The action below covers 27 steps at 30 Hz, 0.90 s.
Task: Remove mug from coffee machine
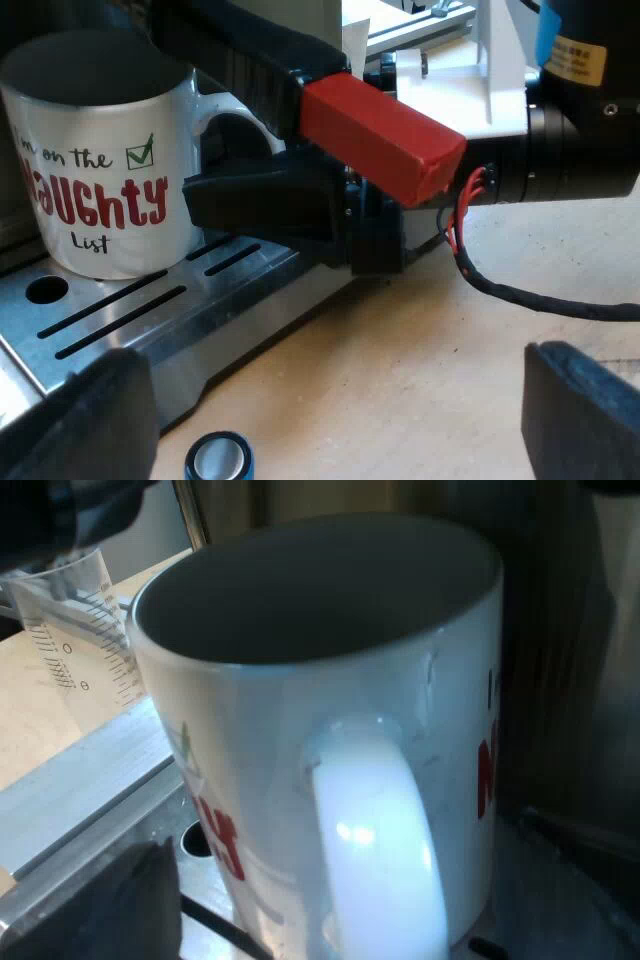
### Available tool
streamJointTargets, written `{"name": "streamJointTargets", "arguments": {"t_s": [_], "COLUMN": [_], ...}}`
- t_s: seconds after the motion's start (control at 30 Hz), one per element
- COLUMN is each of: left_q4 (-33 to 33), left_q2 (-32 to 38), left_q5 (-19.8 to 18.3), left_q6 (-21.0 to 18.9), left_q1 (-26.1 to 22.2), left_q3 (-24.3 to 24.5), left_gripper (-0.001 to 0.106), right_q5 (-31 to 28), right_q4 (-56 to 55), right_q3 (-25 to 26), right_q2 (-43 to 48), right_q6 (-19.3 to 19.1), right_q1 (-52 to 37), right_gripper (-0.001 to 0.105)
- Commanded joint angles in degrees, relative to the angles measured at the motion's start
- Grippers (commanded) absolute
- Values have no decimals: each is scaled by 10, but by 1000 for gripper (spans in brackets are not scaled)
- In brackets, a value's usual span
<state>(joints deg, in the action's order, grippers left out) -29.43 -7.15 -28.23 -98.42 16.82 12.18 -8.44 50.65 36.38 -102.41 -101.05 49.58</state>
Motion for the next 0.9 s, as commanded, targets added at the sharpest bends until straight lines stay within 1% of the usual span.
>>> {"name": "streamJointTargets", "arguments": {"t_s": [0.03,0.07,0.13,0.17,0.2,0.37,0.4,0.6,0.7,0.87,0.9], "left_q4": [6,6,6,6,6,6,6,13,21,24,24], "left_q2": [2,2,2,2,2,2,2,2,2,2,2], "left_q5": [-3,-3,-3,-3,-3,-3,-3,-3,-3,-3,-3], "left_q6": [2,2,2,2,2,2,2,2,2,2,2], "left_q1": [3,3,3,3,3,3,3,3,3,3,3], "left_q3": [0,0,0,0,0,0,0,0,0,0,0], "left_gripper": [77,77,77,77,77,77,77,77,77,77,77], "right_q5": [-11,-21,-52,-56,-61,-61,-61,-58,-59,-69,-72], "right_q4": [6,6,5,5,5,5,1,1,-18,-64,-65], "right_q3": [14,14,14,14,14,14,14,10,6,-12,-23], "right_q2": [-4,-4,-4,-4,-4,-4,-4,4,20,54,68], "right_q6": [-2,-2,-2,-2,-2,-2,-7,-7,-7,-7,-7], "right_q1": [-1,-1,-1,-1,-1,-1,-1,5,11,15,20], "right_gripper": [51,47,37,34,28,22,0,0,0,0,0]}}
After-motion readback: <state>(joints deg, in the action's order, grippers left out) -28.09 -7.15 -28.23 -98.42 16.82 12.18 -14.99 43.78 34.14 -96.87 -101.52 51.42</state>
